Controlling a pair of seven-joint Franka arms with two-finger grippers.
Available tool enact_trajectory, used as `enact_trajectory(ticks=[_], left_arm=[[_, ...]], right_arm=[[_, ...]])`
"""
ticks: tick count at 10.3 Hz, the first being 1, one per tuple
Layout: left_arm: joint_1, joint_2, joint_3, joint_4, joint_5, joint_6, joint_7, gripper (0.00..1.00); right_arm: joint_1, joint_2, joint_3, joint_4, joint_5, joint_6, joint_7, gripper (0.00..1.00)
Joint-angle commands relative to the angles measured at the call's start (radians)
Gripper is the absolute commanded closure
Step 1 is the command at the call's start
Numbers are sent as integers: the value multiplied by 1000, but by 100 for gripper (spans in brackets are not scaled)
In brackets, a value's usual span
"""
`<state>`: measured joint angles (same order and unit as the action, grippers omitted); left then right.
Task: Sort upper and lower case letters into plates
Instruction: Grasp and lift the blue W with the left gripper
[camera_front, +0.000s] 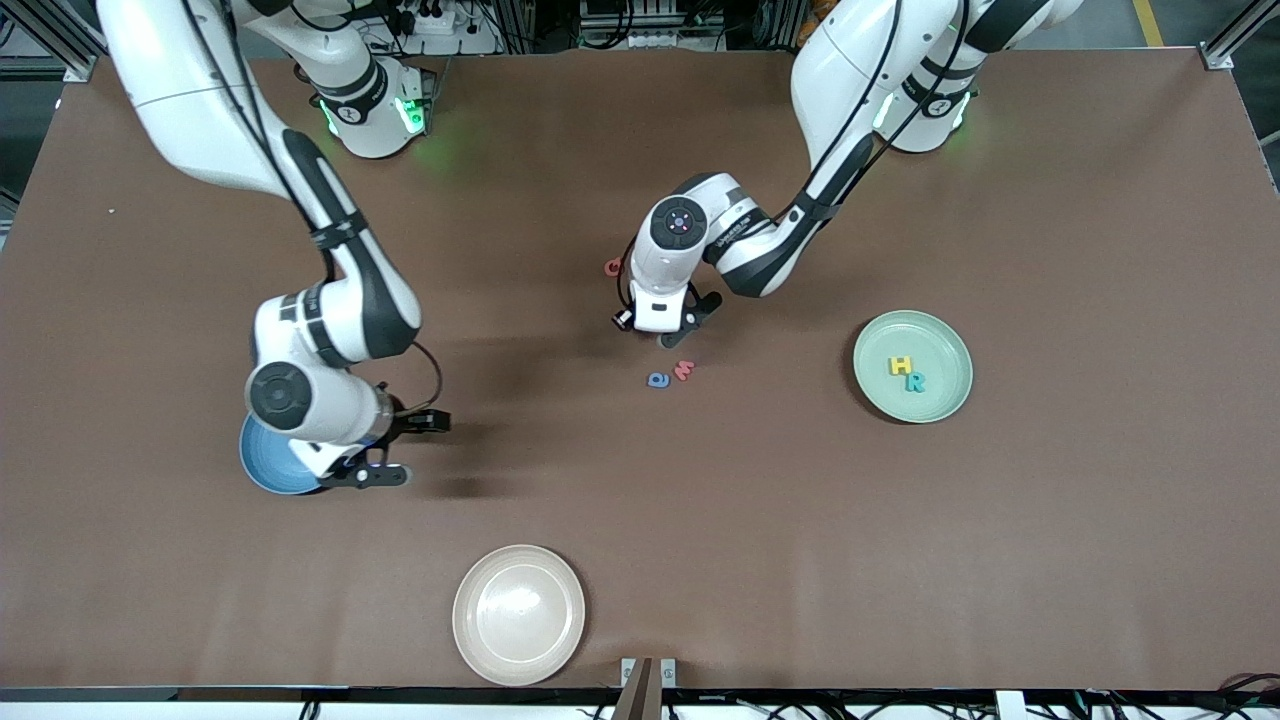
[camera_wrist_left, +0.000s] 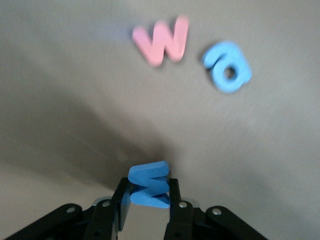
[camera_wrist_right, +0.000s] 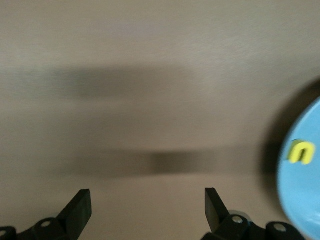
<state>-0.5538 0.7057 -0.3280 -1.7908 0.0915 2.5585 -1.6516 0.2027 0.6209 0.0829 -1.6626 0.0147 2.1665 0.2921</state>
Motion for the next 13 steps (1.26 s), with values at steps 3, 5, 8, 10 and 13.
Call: enact_trajectory(ticks=[3,5,8,10,13], left_arm=[[184,-161,-104,-25,56,-160,70,100],[338,-222,-195,-29,56,-277,200,100],[590,-288,-290,-54,56,-461,529,100],[697,-311,-290,-99,57,-477,721,100],[794,-284,-275,-163,172,-475,835,100]], right_arm=[[107,-18,-3,-13,14,39,212,0],[187,-20,-3,-5,14,81,208,0],[268,-24,37,33,14,99,128,0],[351,5,58,43,37,169,244,0],[431,34,58,56,36,181,514,0]])
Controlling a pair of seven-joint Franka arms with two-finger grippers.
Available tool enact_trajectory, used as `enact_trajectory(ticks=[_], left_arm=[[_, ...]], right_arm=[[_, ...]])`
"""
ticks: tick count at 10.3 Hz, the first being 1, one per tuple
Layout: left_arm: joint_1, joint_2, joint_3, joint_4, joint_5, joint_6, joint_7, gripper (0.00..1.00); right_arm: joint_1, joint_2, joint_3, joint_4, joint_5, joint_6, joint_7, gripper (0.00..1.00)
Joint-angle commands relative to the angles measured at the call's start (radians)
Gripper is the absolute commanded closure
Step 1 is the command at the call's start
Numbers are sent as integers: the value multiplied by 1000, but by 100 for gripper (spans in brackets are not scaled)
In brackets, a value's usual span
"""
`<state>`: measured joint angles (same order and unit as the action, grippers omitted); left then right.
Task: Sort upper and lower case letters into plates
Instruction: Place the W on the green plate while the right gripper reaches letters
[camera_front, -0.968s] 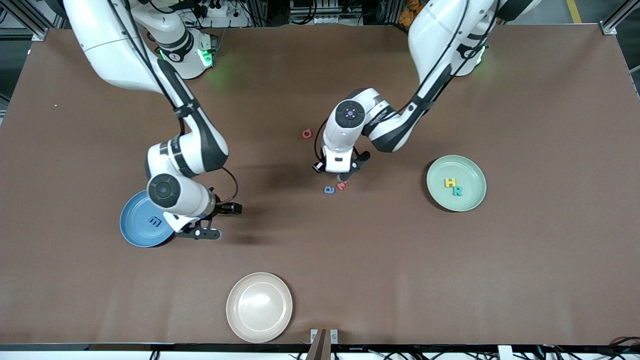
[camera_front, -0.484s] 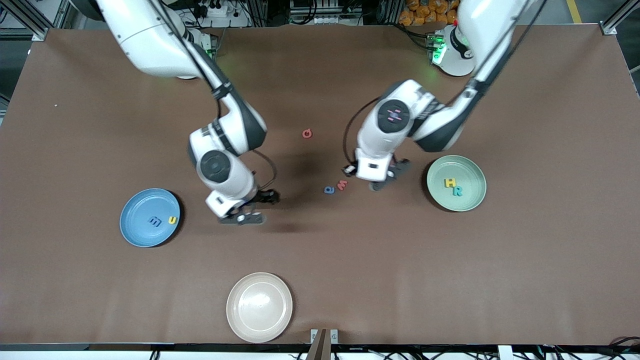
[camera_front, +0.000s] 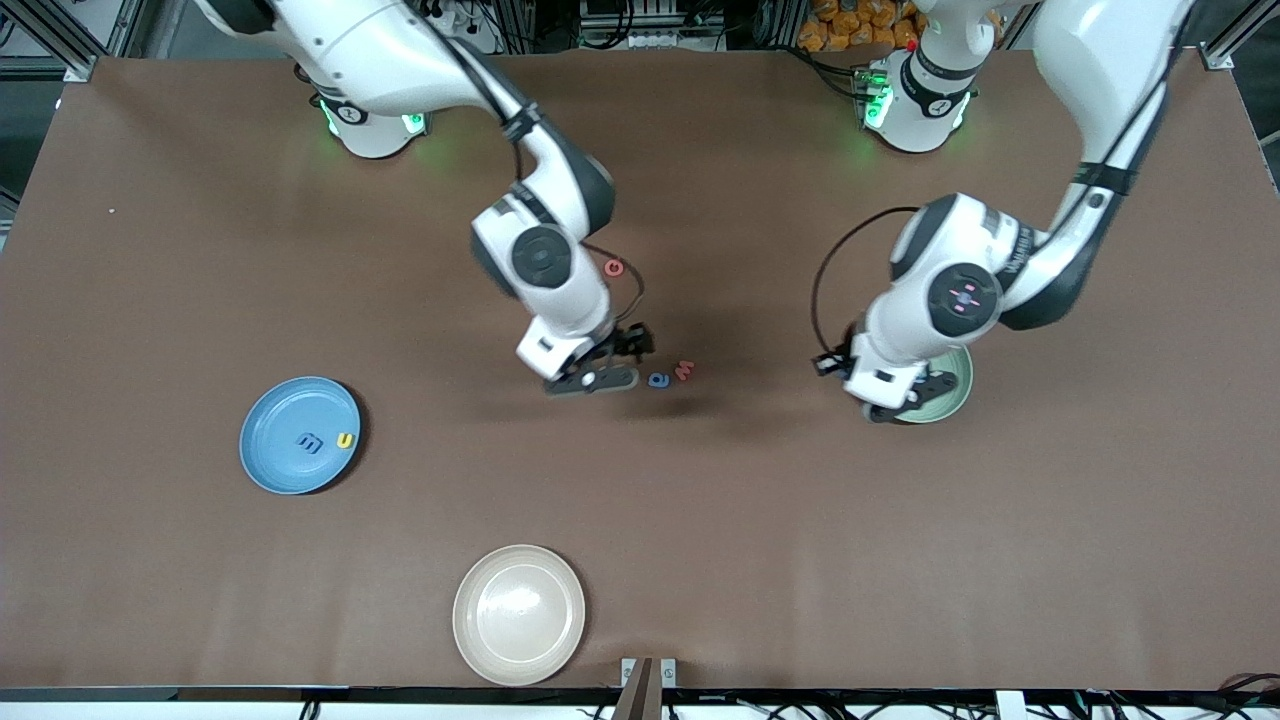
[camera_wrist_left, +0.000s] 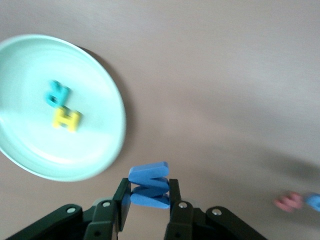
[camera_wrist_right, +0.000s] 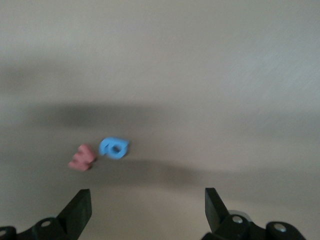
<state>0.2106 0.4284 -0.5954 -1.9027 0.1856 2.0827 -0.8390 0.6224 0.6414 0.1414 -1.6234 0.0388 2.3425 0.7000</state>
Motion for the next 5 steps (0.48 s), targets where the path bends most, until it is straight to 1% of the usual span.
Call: enact_trajectory(ticks=[1,2,4,5], left_arm=[[41,4,9,-71,151,7,29,100],[47,15,29,-84,165,16,43,100],[49,45,32,-85,169,20,43,100],[49,62,41,-84,172,22,44,100]], right_arm=[[25,18,0,26,15,-2,193,0],[42,26,0,28,13,-2,301,0],[98,46,-2,30,4,4,508,0],[120,75,-5,58,-2,8,592,0]])
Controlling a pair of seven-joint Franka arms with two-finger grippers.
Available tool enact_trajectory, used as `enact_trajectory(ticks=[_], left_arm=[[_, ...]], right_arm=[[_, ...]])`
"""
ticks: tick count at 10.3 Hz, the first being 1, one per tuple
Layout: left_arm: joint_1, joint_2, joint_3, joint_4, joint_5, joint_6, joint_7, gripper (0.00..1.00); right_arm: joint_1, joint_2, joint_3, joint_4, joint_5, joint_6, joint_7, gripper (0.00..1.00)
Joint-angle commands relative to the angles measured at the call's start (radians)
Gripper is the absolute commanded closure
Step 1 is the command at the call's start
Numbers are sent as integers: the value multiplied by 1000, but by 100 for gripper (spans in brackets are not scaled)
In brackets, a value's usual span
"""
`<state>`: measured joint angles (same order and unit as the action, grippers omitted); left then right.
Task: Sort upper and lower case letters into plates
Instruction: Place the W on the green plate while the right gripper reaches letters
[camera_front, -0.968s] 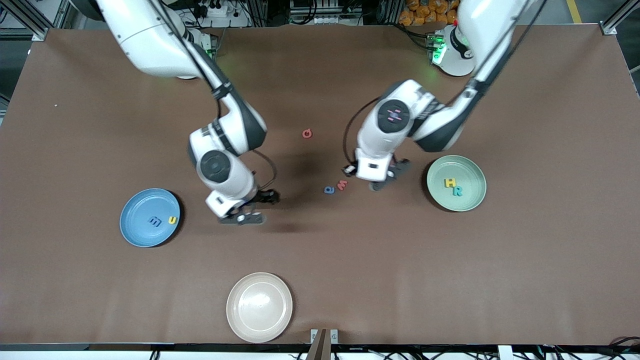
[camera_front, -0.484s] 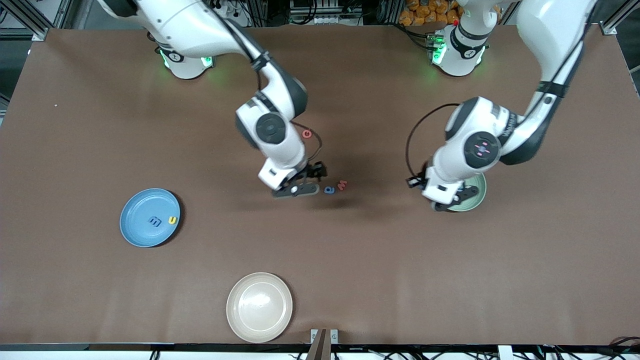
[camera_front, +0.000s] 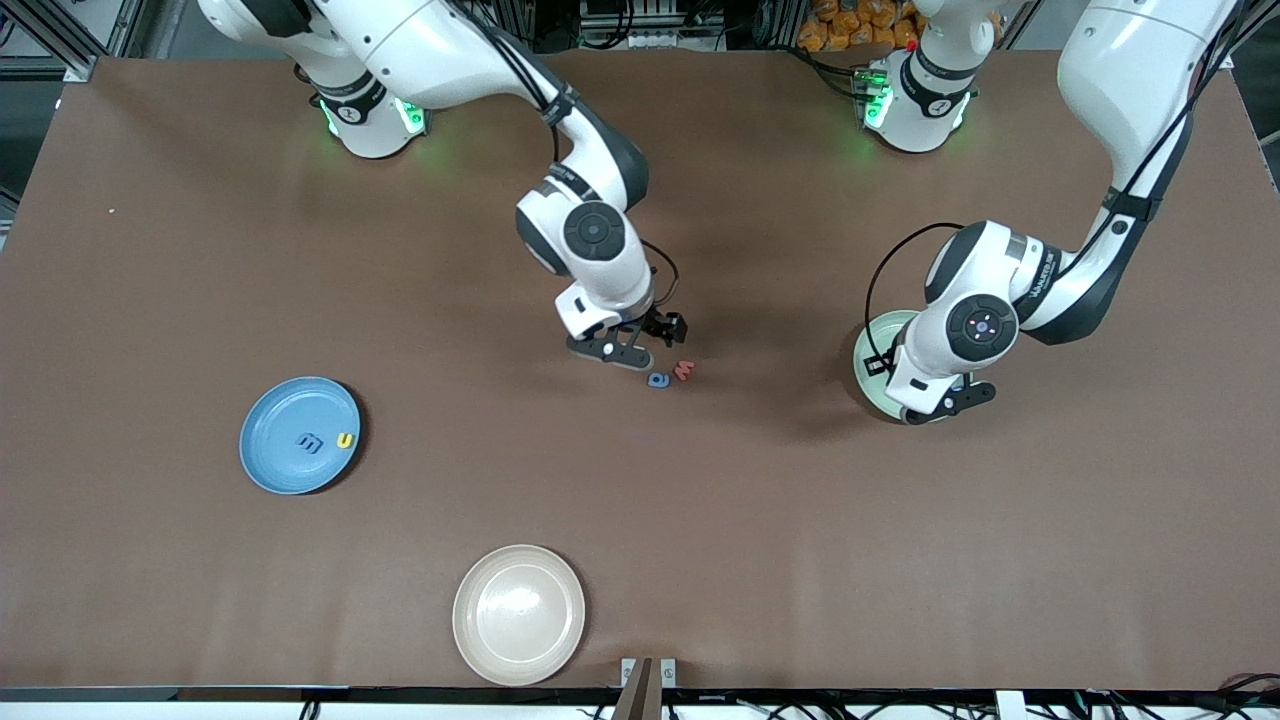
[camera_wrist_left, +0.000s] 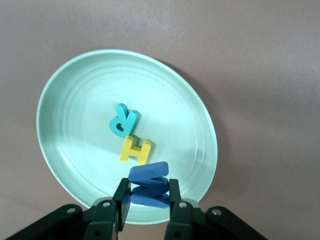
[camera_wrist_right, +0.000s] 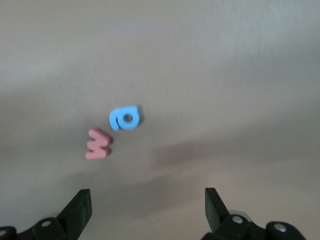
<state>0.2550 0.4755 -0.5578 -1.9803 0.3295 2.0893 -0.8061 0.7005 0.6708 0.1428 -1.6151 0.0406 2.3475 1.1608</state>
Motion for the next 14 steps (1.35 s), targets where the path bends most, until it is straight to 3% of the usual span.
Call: enact_trajectory(ticks=[1,2,3,5,6,8,11,14], left_arm=[[4,26,6,-5,37,15,12,83],[4,26,7,-5,42,15,12,66],[3,22,7,-2,42,15,12,35],[-3,-20,4,15,36,-1,5,7],[-6,-50,-2,18,31,-32,7,0],[-8,-89,-36,37,23,-86,4,0],[-17,-101,-76,127,-110,-194,2,0],[-37,-109,-113,153,-147,-216,-7,0]], right_arm=[[50,88,-8,117,-2,-3,198,0],[51,133,-8,177,-7,-10,261,0],[56,156,-9,208,-18,-14,281,0],[59,179,-34,248,-21,-16,283,0],[57,200,-43,283,-21,-16,284,0],[59,254,-71,346,-22,-20,316,0],[82,292,-83,403,-22,-129,368,0],[91,309,-92,438,-21,-177,387,0]])
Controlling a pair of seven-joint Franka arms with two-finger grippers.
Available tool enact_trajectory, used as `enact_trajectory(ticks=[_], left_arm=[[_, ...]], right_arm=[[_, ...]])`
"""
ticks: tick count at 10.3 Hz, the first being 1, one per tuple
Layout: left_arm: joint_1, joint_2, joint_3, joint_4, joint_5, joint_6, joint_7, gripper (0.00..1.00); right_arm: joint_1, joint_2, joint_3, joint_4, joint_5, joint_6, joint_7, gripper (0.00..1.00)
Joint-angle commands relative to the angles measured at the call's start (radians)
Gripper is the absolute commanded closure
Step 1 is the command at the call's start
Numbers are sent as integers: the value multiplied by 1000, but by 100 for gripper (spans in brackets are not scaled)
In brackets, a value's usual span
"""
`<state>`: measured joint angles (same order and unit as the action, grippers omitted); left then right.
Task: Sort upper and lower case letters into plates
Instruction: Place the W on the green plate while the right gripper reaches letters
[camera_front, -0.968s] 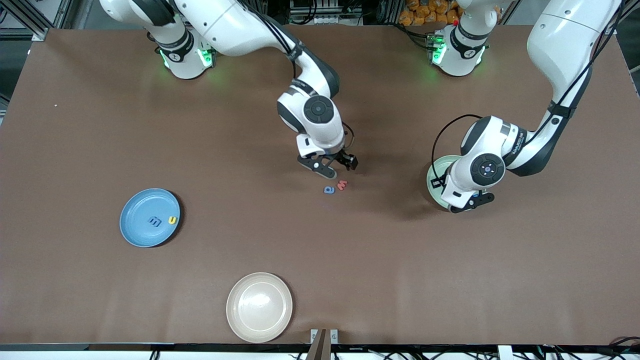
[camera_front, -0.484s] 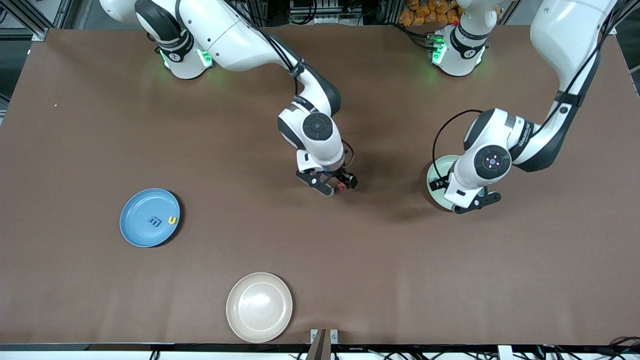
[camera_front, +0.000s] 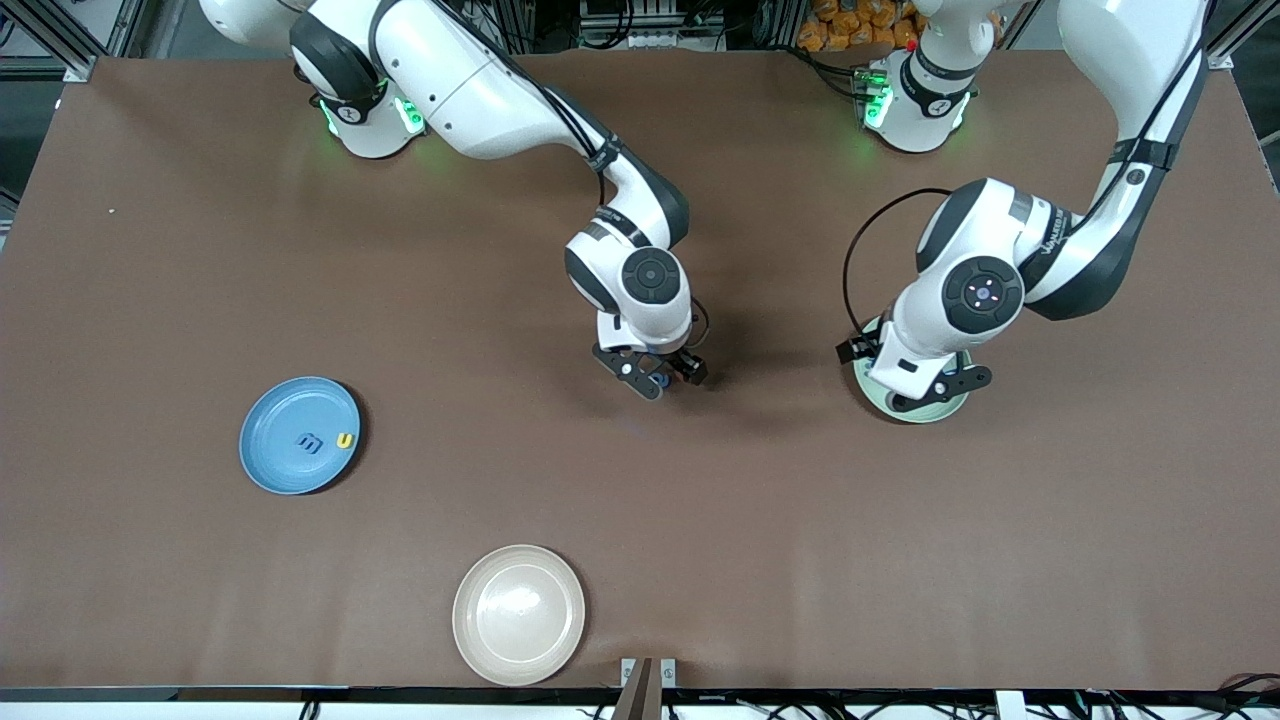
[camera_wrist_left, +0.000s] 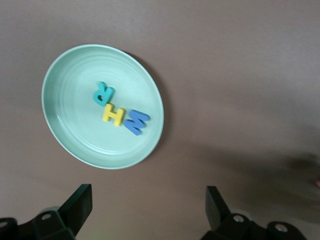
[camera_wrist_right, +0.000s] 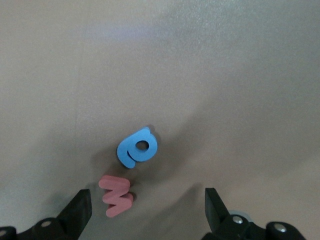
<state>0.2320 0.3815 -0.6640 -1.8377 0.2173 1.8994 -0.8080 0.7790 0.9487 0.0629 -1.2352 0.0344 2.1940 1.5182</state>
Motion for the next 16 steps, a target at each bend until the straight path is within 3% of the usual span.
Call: enact_trajectory(ticks=[1,8,9,10,11,16], left_arm=[[-23,-15,-6,20,-45,-26,-13,0],[-53,-1,-28,58,-78,-25,-88,0],[-54,-1,-29,58,-87,-25,-99,0],[-60,5,-40,58,-88,-25,-105,0],[-62,8,-43,60,-88,-23,-112,0],[-79,17,-43,80,-96,-22,-138,0]], right_arm=[[13,44,-11,80,-14,-22,30,0],[23,99,-11,131,-14,10,31,0],[29,100,-11,131,-14,10,30,20],[29,102,-11,131,-13,10,31,83],[29,101,-11,131,-13,10,31,100],[16,88,-11,131,-13,6,7,100]])
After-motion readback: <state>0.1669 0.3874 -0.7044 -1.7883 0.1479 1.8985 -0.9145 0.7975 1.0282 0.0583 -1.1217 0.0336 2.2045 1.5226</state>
